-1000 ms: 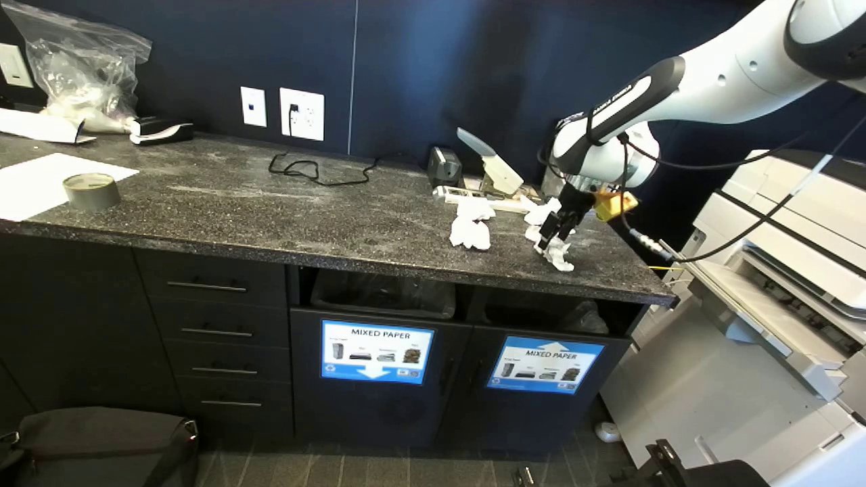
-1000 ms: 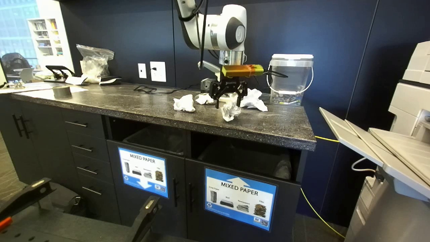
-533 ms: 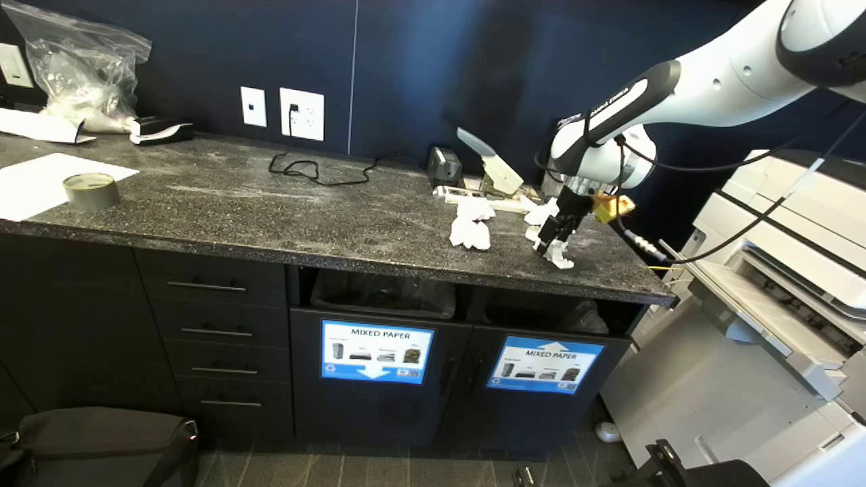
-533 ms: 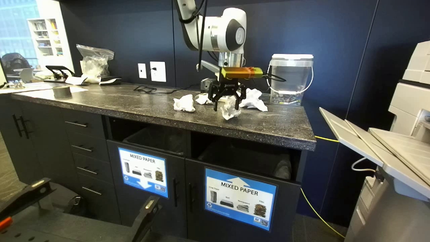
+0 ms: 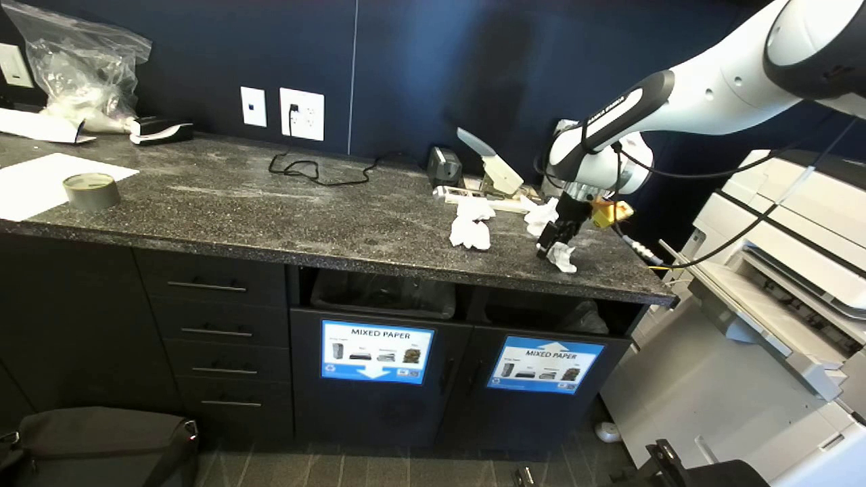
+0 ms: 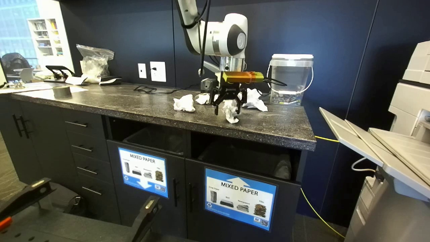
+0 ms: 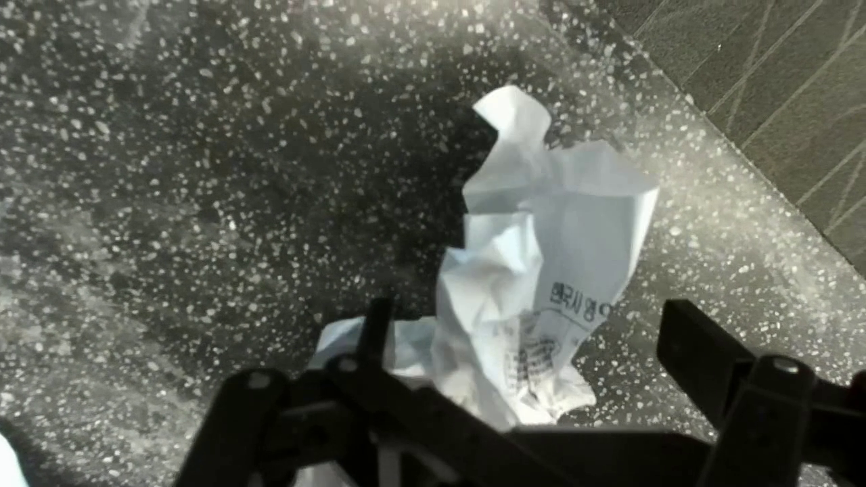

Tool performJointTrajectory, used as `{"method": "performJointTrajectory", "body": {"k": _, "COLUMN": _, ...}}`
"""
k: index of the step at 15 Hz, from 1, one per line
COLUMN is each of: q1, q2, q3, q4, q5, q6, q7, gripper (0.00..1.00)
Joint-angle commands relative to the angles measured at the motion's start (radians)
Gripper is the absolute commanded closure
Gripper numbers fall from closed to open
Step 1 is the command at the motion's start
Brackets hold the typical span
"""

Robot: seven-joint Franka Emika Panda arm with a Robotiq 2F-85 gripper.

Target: Place the papers on the countertop inside the bin on the right

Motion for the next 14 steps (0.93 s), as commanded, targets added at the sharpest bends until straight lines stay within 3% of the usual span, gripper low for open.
{"method": "performJointTrajectory", "body": {"k": 1, "q1": 0.004, "q2": 0.037, "q3": -0.006, "q4": 0.052, "q5": -0.014, "q6": -0.02, "q7": 0.008, "gripper": 0.0}}
{"method": "performJointTrajectory", "body": {"k": 3, "q1": 0.005, "q2": 0.045, "q3": -0.008, "q4": 0.056, "q5": -0.016, "q6": -0.018, "q7": 0.009, "gripper": 0.0}}
{"method": "performJointTrajectory", "body": {"k": 4, "q1": 0.006, "q2": 0.048, "q3": -0.009, "q4": 0.059, "q5": -0.017, "q6": -0.016, "q7": 0.011, "gripper": 0.25}}
{"method": "performJointTrajectory", "body": {"k": 5, "q1": 0.006, "q2": 0.05, "q3": -0.01, "q4": 0.062, "q5": -0.018, "q6": -0.014, "q7": 0.01, "gripper": 0.26}}
{"method": "performJointTrajectory", "body": {"k": 13, "q1": 0.009, "q2": 0.053, "q3": -0.023, "q4": 0.075, "q5": -0.038, "q6": -0.014, "q7": 0.011, "gripper": 0.87}}
{"method": "performJointTrajectory", "body": {"k": 14, "q1": 0.011, "q2": 0.052, "q3": -0.025, "q4": 0.072, "q5": -0.044, "q6": -0.014, "q7": 0.012, "gripper": 0.89}}
